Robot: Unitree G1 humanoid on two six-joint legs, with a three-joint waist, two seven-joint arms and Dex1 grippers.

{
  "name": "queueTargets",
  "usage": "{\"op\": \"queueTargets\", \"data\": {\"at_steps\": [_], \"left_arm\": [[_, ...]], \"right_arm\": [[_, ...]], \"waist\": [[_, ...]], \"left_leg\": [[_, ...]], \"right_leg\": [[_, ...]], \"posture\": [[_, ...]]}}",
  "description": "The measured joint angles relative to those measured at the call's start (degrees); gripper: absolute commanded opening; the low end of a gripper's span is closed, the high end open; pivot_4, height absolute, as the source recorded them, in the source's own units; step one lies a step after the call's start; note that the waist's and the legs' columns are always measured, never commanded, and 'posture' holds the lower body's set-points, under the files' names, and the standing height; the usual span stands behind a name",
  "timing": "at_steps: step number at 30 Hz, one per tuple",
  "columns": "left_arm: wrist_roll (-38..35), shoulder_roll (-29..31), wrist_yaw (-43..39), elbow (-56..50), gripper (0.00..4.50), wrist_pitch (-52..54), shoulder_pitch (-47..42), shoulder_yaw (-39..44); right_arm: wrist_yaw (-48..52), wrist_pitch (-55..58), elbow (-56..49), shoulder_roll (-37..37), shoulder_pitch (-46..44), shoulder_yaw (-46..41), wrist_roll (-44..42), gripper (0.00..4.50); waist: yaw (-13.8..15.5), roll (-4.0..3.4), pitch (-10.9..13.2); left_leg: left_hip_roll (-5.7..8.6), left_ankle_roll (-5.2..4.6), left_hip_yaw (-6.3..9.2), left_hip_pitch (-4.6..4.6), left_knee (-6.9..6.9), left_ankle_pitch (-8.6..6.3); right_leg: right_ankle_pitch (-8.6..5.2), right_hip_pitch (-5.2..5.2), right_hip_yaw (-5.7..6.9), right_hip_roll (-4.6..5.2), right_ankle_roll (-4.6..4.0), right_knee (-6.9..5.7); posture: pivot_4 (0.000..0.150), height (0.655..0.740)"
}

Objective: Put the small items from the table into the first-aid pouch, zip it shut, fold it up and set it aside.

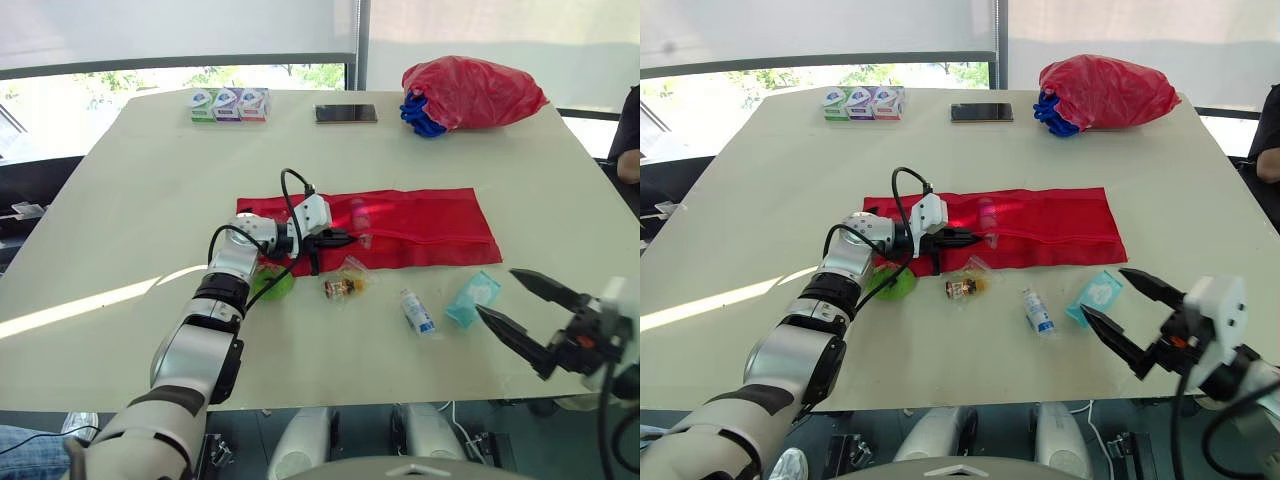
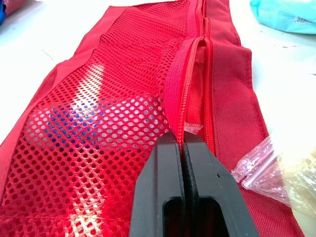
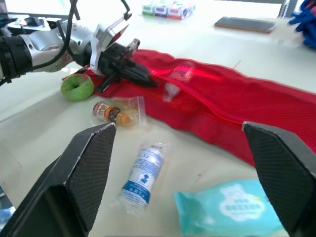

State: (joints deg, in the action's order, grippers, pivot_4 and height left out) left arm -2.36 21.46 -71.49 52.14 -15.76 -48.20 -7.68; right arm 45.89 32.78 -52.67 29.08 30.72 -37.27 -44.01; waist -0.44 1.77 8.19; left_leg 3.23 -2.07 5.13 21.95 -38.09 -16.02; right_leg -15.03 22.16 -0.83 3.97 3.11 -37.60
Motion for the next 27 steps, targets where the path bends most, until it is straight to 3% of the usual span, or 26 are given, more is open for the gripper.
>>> {"op": "queueTargets", "data": {"at_steps": [4,10,18,27], "left_arm": [[0.1,0.0,-0.1,0.4,0.00,-0.4,-0.1,0.0],[0.3,0.0,-1.0,1.3,0.00,-1.0,-1.1,-0.1],[0.5,0.0,-1.5,1.6,0.00,-1.0,-1.2,-0.1],[0.6,0.1,-2.0,1.6,0.00,-1.1,-1.2,-0.1]], "right_arm": [[6.5,-4.1,-0.8,1.4,9.8,-7.2,-1.8,4.49],[13.1,-9.8,-0.3,3.6,15.5,-13.2,-3.2,4.49],[13.9,-11.1,1.0,10.4,12.4,-14.1,-3.5,4.49],[12.7,-11.0,0.5,13.9,7.7,-7.6,-1.8,4.49]], "waist": [[0.0,0.00,0.0],[0.0,0.01,0.0],[0.1,0.02,0.1],[0.2,0.04,0.1]], "left_leg": [[0.00,-0.04,-0.03,-0.06,-0.01,-0.02],[-0.03,-0.05,-0.02,-0.10,0.00,-0.04],[-0.04,-0.06,0.00,-0.09,0.00,-0.05],[-0.04,-0.06,0.00,-0.08,-0.02,-0.05]], "right_leg": [[-0.01,-0.08,-0.01,0.01,0.02,0.02],[-0.01,-0.14,0.01,0.02,0.03,0.06],[-0.01,-0.16,0.05,0.02,0.03,0.10],[-0.01,-0.17,0.05,0.03,0.02,0.11]], "posture": [[0.150,0.7400],[0.150,0.7400],[0.150,0.7400],[0.150,0.7400]]}}
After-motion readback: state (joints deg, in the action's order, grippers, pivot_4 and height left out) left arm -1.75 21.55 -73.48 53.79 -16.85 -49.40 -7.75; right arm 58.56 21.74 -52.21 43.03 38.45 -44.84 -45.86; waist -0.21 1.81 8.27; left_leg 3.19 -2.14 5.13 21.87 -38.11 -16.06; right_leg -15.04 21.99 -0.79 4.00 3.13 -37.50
